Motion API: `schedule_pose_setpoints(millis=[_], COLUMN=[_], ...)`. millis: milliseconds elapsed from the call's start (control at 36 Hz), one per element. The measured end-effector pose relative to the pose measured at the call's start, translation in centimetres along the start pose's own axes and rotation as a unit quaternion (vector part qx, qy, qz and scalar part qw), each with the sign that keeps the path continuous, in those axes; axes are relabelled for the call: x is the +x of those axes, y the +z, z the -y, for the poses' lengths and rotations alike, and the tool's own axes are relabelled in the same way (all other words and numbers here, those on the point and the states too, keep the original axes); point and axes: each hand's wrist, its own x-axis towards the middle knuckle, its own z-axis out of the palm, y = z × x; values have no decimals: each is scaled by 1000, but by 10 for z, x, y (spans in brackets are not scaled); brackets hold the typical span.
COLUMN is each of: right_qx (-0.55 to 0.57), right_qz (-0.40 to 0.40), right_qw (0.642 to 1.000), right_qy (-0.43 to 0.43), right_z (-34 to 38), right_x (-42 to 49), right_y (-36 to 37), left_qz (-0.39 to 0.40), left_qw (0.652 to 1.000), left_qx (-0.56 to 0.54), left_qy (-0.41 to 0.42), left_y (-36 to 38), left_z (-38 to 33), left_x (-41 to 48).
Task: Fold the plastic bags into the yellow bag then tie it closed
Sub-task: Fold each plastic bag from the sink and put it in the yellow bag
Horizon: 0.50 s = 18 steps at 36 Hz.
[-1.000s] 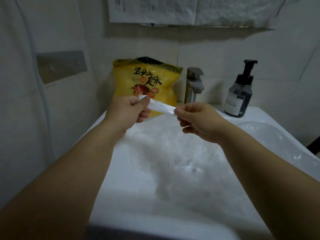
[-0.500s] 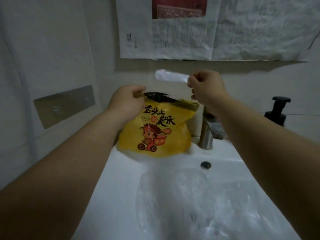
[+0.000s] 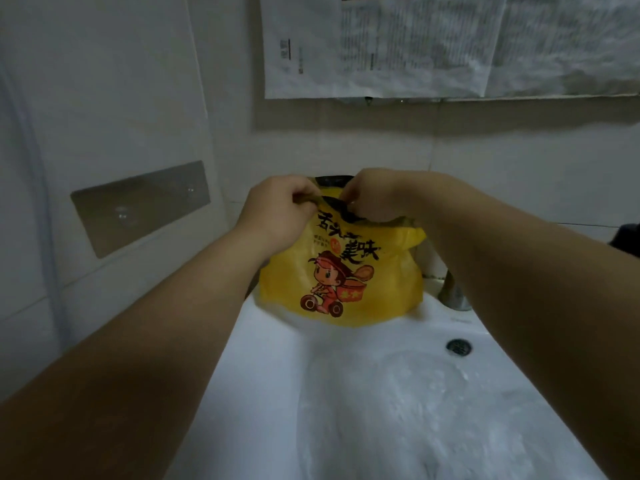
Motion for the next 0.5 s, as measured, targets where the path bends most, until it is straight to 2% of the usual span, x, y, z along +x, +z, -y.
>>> schedule_pose_setpoints(millis=[56, 111, 167, 222, 278, 500], right_qx=[-39, -36, 38, 114, 135, 152], right_qz=[32, 23, -37, -131, -205, -330], right_qw=[999, 999, 999, 985, 969, 931], right_qy=[2, 2, 4, 3, 3, -22], right_z=[4, 5, 2, 0, -2, -3], right_x=[-1, 0, 2, 2, -2, -62], right_y=[-3, -4, -3, -1, 0, 8], left_qz=[0, -1, -7, -19, -34, -50], left_qw=[1000, 999, 997, 996, 996, 992], left_qx=[-17, -40, -61, -66, -56, -57], left_qy=[-7, -20, -37, -49, -57, -100], left_y=[0, 1, 2, 2, 3, 1], left_z=[3, 4, 5, 4, 3, -1], left_x=[1, 3, 3, 3, 3, -27])
